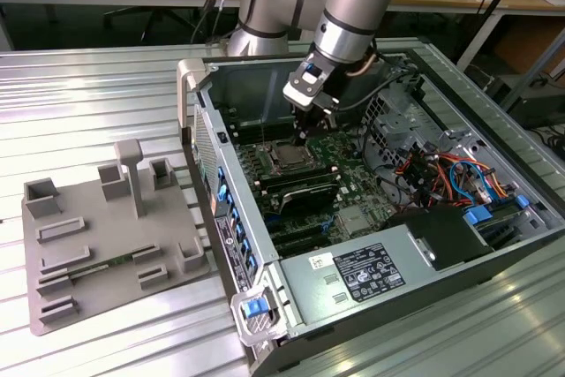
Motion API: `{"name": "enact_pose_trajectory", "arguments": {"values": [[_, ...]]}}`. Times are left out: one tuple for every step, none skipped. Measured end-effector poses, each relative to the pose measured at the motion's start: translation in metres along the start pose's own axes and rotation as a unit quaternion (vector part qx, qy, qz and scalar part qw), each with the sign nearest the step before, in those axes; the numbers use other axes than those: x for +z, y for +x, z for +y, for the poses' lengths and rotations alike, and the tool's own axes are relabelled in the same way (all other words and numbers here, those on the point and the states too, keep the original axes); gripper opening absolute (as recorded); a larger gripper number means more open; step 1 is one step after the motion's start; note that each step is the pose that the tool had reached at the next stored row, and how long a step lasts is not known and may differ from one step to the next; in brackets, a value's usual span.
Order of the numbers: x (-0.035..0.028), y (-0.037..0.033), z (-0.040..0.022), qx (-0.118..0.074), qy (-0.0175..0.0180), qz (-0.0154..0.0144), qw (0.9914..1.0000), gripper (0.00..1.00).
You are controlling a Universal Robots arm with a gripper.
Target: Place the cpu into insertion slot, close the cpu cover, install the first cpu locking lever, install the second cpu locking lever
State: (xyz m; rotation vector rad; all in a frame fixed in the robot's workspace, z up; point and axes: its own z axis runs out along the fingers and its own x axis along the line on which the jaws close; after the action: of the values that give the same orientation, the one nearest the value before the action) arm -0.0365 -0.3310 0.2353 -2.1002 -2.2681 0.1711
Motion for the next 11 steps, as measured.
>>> {"name": "enact_pose_trajectory", "arguments": {"values": [[0.0018, 0.0000, -0.0018, -0.001, 0.0000, -0.0001, 1.00000, 0.11], [0.0041, 0.0001, -0.0038, -0.001, 0.0000, -0.0001, 1.00000, 0.11], [0.0061, 0.0001, -0.0049, -0.002, -0.0001, -0.0002, 1.00000, 0.11], [0.0085, 0.0002, -0.0062, -0.002, -0.0001, -0.0003, 1.00000, 0.11], [0.0105, 0.0003, -0.0071, -0.003, -0.0001, -0.0003, 1.00000, 0.11], [0.0141, 0.0005, -0.0085, -0.003, -0.0001, -0.0003, 1.00000, 0.11], [0.0166, 0.0007, -0.0092, -0.003, -0.0002, -0.0003, 0.99999, 0.11], [0.0187, 0.0009, -0.0097, -0.003, -0.0001, -0.0004, 0.99999, 0.11], [0.0217, 0.0011, -0.0103, -0.004, -0.0002, -0.0004, 0.99999, 0.11], [0.0239, 0.0012, -0.0106, -0.004, -0.0002, -0.0004, 0.99999, 0.11], [0.0258, 0.0013, -0.0108, -0.004, -0.0002, -0.0004, 0.99999, 0.11]]}}
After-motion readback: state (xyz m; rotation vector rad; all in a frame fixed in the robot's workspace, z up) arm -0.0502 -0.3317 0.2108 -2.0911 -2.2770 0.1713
